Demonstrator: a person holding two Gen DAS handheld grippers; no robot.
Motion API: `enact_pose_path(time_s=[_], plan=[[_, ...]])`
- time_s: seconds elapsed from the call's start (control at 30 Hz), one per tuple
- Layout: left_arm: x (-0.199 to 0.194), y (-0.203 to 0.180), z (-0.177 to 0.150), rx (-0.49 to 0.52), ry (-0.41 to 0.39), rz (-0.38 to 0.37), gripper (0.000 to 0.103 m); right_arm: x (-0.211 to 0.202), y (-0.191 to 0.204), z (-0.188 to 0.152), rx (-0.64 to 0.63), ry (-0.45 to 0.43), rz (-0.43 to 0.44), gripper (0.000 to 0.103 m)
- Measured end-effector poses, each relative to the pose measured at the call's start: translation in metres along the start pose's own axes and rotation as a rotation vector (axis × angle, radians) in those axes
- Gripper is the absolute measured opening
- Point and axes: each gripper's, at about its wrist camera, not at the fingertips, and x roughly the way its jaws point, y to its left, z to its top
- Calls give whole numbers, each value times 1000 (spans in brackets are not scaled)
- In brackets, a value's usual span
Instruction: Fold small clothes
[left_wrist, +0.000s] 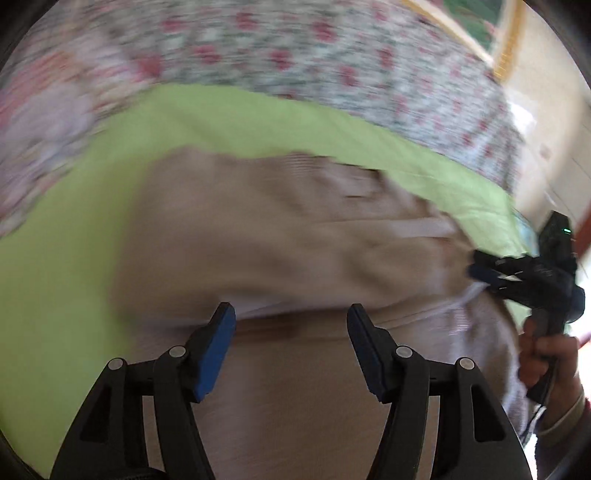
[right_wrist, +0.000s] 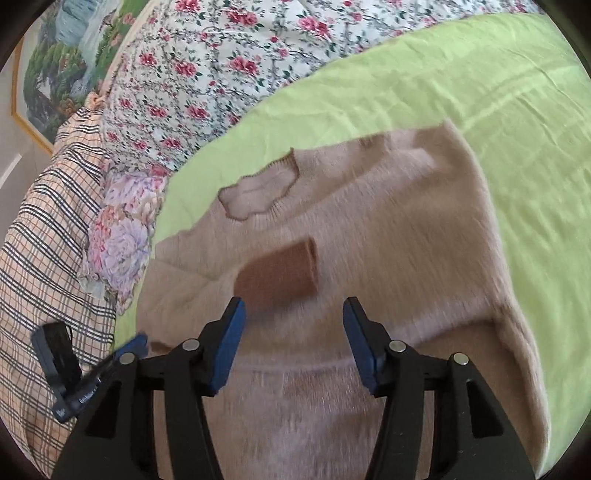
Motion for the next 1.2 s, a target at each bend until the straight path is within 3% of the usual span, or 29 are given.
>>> enact_pose_path(time_s=[0.13, 0.27, 0.3, 0.37, 0.47, 0.57, 0.63, 0.73, 0.93, 1.03, 1.13, 1.2], plan=[[2, 54, -7, -107, 30, 97, 63, 20, 7, 9, -89, 23, -12, 70], [15, 73, 3, -124, 35, 143, 63, 43, 16, 15, -158, 87, -10, 71], [20, 73, 6, -122, 37, 144, 63, 46, 18, 16, -168, 102, 0, 67], [31, 70, 14, -114, 40, 167, 63, 45, 22, 17, -173, 122, -8, 13], [41, 62, 24, -93, 36, 204, 62, 14, 35, 24, -144, 84, 37, 9], [41, 52, 29, -78, 18, 222, 57, -47, 43, 37, -88, -50, 144, 9], [34, 45, 28, -71, -14, 263, 55, -67, 34, 43, -65, -92, 125, 9], [24, 43, 21, -89, -52, 330, 54, -62, 12, 46, -27, -36, 4, 9], [8, 61, 11, -222, -103, 335, 51, -16, -12, 25, 4, 106, -92, 9], [10, 65, 9, -232, -59, 317, 51, -1, -16, 19, -2, 130, -128, 9], [4, 70, 4, -215, -17, 214, 50, 2, -27, 19, 42, 134, -108, 12], [-11, 74, 6, -203, -26, 90, 53, -5, -28, 18, 33, 116, -68, 29]])
